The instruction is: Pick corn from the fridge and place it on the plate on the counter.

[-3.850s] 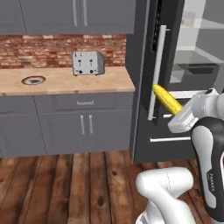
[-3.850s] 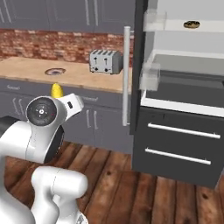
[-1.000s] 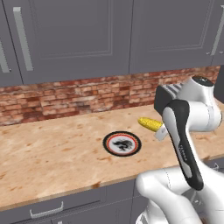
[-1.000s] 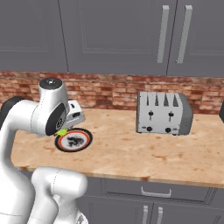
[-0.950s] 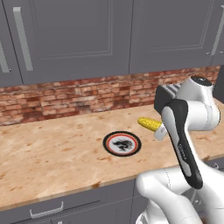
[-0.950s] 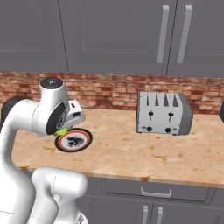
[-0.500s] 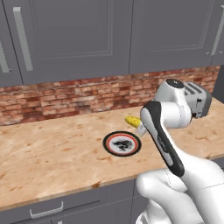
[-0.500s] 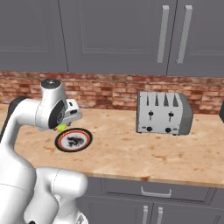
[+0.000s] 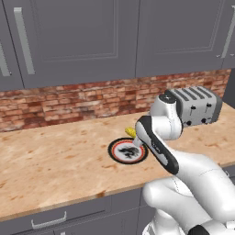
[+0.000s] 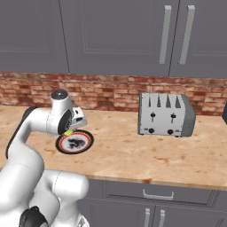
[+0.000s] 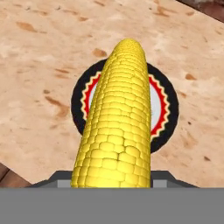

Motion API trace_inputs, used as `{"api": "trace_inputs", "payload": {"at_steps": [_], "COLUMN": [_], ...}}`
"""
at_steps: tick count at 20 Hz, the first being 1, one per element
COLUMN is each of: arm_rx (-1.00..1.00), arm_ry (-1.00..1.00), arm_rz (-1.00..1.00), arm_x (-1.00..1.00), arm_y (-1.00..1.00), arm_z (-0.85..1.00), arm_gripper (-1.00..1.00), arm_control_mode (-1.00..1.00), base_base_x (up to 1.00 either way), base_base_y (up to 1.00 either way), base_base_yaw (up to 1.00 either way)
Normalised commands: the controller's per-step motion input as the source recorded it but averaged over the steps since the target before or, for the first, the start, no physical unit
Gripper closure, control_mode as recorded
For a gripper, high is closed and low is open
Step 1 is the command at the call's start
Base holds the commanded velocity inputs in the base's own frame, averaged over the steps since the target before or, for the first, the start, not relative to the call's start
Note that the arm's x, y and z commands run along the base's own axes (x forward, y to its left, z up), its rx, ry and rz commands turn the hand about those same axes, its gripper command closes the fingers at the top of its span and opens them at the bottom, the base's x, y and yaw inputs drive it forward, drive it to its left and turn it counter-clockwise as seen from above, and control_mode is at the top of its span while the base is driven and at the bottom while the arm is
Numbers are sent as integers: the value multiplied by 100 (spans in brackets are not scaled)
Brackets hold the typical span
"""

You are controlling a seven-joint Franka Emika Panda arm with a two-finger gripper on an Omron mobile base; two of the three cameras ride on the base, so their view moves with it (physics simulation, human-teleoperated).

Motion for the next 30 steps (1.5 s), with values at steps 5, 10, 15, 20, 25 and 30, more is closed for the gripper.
{"api": "trace_inputs", "payload": {"at_steps": [5,10,15,20,25,30], "arm_rx": [0,0,0,0,0,0], "arm_ry": [0,-5,-7,-6,-7,-4], "arm_rz": [0,0,0,0,0,0], "arm_x": [37,30,16,0,2,3], "arm_y": [0,4,2,0,3,0], "arm_z": [-47,-35,-30,-34,-23,-5], "arm_gripper": [100,100,100,100,100,-100], "arm_control_mode": [-100,-100,-100,-100,-100,-100], "base_base_x": [0,0,0,0,0,0], "base_base_y": [0,0,0,0,0,0], "base_base_yaw": [0,0,0,0,0,0]}}
